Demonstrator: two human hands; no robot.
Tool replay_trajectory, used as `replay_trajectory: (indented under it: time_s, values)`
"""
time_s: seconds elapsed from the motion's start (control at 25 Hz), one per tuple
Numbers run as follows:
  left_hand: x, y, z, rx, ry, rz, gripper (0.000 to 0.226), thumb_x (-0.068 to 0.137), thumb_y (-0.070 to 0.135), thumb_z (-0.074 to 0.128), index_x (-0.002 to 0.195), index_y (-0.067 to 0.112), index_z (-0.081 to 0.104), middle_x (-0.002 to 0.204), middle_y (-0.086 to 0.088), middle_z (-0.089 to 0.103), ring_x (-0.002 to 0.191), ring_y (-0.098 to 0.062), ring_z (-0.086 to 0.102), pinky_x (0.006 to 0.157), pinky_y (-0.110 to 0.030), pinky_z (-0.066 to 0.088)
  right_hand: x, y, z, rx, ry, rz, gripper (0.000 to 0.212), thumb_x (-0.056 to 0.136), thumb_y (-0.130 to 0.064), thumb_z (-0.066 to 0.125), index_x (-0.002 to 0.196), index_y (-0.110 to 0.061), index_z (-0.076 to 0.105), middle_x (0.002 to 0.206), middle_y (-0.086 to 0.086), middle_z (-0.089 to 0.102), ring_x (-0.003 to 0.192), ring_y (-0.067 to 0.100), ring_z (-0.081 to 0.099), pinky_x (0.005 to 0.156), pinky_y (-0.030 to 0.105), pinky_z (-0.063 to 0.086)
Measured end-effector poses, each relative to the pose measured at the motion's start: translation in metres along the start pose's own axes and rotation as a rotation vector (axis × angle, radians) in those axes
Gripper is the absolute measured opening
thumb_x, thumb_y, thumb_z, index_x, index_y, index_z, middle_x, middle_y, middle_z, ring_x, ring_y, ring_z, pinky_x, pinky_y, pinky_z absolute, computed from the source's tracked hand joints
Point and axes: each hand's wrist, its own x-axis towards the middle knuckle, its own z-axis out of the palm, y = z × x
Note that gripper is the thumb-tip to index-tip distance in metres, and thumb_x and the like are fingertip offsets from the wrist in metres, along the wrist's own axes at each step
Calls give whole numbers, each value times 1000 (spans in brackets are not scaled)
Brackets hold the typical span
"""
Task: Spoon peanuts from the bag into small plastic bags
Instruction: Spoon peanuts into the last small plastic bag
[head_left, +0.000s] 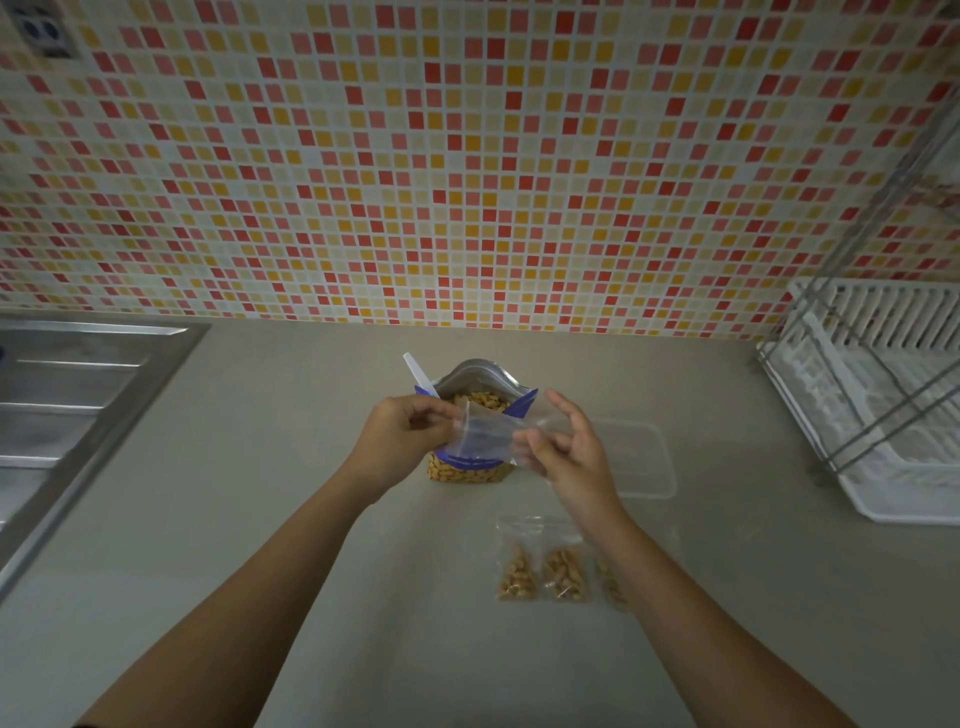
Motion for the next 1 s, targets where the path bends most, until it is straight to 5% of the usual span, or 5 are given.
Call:
replay_trajectory:
  time_s: [0.12, 0.36, 0.56, 0.84, 1.0]
  values:
    - [1, 2, -1, 77, 9, 11, 25, 81, 4, 63, 77, 28, 68, 75, -5, 68, 70, -17, 64, 72, -28, 55, -1, 0, -2, -85, -39, -5, 50, 92, -10, 52, 136, -21, 34, 84, -5, 74, 87, 3, 66, 80, 22, 51]
    - [4, 5, -1, 99, -14, -26, 23, 82, 2, 60, 75, 23, 68, 78, -10, 68, 70, -18, 62, 69, -26, 55, -1, -6, -8, -132, 8, -31, 50, 87, -7, 60, 130, -22, 38, 86, 1, 64, 76, 0, 65, 67, 14, 49]
    - [5, 8, -3, 59, -23, -52, 20, 81, 1, 60, 80, 18, 69, 78, -12, 69, 67, -16, 62, 58, -14, 52, -2, -18, -7, -621, -5, -212, 64, 82, -29, 67, 137, -22, 35, 129, -15, 38, 119, -2, 37, 89, -3, 29]
    - [6, 20, 4, 82, -106, 7, 26, 76, 0, 64, 96, 10, 52, 57, 3, 66, 57, -4, 61, 61, -18, 50, 3, -29, 17, -1044, -226, -451, 86, 66, -56, 73, 135, -17, 40, 135, -1, 45, 124, 13, 38, 104, 27, 33]
    - [8, 21, 6, 168, -74, 40, 28, 75, 2, 65, 96, 13, 50, 65, -1, 70, 55, -1, 61, 65, -22, 52, 7, -25, 23, -1050, -165, -499, 61, 70, -44, 73, 121, -18, 53, 121, -2, 57, 113, 13, 47, 96, 20, 35]
